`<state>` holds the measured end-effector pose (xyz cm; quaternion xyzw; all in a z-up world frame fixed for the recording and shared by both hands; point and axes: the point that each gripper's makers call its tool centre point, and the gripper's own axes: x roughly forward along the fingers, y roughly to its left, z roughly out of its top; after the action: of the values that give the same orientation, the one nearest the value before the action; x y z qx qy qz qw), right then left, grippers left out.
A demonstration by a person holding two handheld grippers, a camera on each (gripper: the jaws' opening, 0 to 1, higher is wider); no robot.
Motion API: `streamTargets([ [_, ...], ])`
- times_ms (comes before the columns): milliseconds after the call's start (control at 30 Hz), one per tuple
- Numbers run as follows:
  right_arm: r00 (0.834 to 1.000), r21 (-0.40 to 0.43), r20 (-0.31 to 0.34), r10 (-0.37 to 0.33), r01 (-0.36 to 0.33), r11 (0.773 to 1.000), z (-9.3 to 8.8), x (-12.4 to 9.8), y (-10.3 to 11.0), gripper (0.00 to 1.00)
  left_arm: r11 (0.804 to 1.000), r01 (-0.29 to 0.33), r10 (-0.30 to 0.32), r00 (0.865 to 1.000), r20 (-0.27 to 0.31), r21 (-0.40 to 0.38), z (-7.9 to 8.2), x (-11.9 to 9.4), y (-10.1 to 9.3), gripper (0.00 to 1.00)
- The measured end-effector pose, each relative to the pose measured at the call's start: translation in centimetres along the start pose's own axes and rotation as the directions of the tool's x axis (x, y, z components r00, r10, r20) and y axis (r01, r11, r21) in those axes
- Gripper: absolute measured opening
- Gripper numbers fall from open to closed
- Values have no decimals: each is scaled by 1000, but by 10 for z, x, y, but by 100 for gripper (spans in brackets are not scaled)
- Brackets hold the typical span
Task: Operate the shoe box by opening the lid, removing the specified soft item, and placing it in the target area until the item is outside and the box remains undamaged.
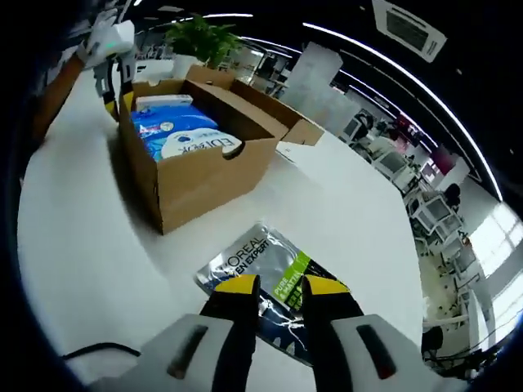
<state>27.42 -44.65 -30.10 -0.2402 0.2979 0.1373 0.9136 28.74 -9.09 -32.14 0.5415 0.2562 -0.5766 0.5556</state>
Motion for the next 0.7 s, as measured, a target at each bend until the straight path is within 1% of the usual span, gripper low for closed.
streamTargets([
  [67,1000,34,0,12,-12,999,-2,8,0,20,1000,0,0,1000,1,1,0,0,0,12],
  [100,1000,62,8,10,-10,998,-2,12,-1,20,1000,0,0,1000,1,1,0,0,0,12],
  [133,1000,110,28,10,-13,994,0,18,-2,20,1000,0,0,1000,1,0,0,0,0,12],
  [200,998,188,52,34,-43,981,0,26,0,20,1000,0,0,1000,0,1,0,0,0,12],
  [233,998,244,52,39,-50,969,-2,30,-1,20,1000,0,0,1000,2,1,0,0,0,12],
  [267,998,255,46,38,-49,966,-4,31,-1,20,1000,0,0,1000,2,1,0,0,0,12],
  [300,1000,269,15,19,-22,963,-10,35,-5,20,1000,1,-1,1000,3,2,0,0,0,12],
  [333,1000,249,18,13,-17,968,-11,36,-6,20,1000,1,-1,1000,2,1,0,0,0,12],
  [400,1000,265,15,4,-8,964,-12,37,-7,20,1000,2,-2,1000,1,1,0,0,0,12],
  [467,1000,279,-17,-15,19,960,-19,37,-12,20,1000,2,-2,1000,1,1,0,0,0,12],
  [500,999,289,-34,-15,25,957,-24,38,-12,20,1000,2,-2,1000,0,1,0,0,0,12],
  [567,999,304,-49,-7,22,952,-29,40,-11,20,1000,3,-3,1000,-1,0,0,0,0,12],
  [600,1000,350,-8,-10,13,937,-24,40,-11,19,1000,3,-3,1000,-1,0,0,0,0,12],
  [633,1000,380,-15,18,-11,925,-26,40,-7,18,1000,3,-3,1000,-2,0,0,0,0,12],
  [700,999,427,-12,31,-23,904,-27,40,-6,16,1000,3,-3,1000,-2,0,0,0,0,12],
])
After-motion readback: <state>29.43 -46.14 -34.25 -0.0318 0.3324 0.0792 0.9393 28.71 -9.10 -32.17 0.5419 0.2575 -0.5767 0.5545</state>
